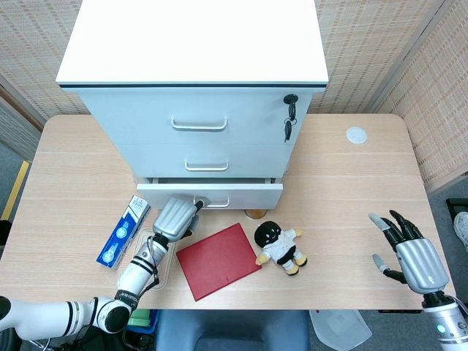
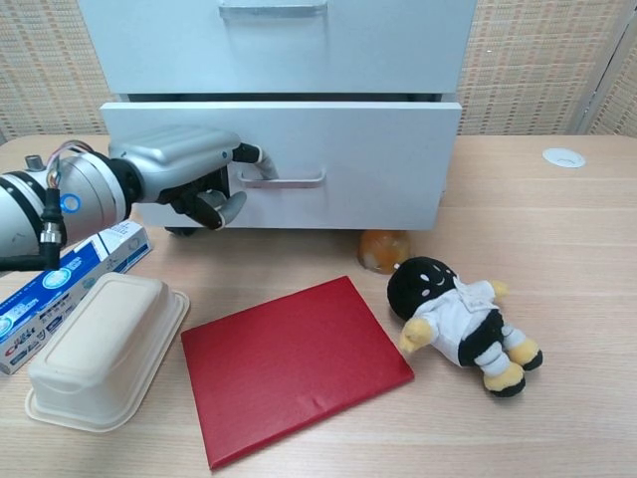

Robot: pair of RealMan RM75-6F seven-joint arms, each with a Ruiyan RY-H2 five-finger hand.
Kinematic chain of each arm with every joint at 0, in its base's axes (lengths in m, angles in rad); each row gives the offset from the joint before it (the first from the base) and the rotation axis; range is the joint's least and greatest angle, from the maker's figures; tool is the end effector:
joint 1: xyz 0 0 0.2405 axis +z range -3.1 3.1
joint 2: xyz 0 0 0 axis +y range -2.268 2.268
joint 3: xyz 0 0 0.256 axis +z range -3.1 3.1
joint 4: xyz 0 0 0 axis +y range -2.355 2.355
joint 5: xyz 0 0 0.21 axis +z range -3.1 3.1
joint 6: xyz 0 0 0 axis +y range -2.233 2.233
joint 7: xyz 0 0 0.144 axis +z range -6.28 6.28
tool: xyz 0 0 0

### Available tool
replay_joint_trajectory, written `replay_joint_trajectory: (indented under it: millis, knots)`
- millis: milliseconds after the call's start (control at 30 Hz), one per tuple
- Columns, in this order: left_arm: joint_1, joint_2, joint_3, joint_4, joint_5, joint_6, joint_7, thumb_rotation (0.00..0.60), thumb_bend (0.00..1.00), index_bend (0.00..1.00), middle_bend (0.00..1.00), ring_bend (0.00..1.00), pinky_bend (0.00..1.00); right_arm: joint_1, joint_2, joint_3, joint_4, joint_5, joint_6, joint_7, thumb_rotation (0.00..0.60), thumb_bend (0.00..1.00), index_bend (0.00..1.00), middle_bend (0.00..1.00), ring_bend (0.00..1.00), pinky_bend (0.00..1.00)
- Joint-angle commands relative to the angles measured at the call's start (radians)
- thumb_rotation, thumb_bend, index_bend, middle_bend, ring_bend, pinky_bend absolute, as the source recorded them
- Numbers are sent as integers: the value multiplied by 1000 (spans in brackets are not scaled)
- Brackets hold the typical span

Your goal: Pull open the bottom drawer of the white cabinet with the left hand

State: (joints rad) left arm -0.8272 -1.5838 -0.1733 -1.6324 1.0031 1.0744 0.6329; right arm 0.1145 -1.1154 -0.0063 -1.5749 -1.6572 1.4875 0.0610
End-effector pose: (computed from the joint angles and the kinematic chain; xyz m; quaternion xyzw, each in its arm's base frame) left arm -0.0922 0.3274 -0.0231 -0.7684 -0.3114 -0.3689 0.4201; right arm -0.2977 -0.1767 0.1471 0.6514 -0.3671 0.4105 0.5220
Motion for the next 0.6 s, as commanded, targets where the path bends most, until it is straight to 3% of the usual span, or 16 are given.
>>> replay_joint_trajectory:
  millis: [33, 600]
  knots:
    - [4, 3, 5, -9, 5, 8, 2, 600, 608, 262, 964, 1000, 1000, 1, 1, 0, -2, 0, -2, -2, 600, 307, 111, 194, 118, 158]
    - [24, 15, 34, -59, 29, 38, 16, 600, 608, 271, 969, 1000, 1000, 4, 3, 2, -10, 4, -5, -12, 600, 307, 111, 194, 118, 158]
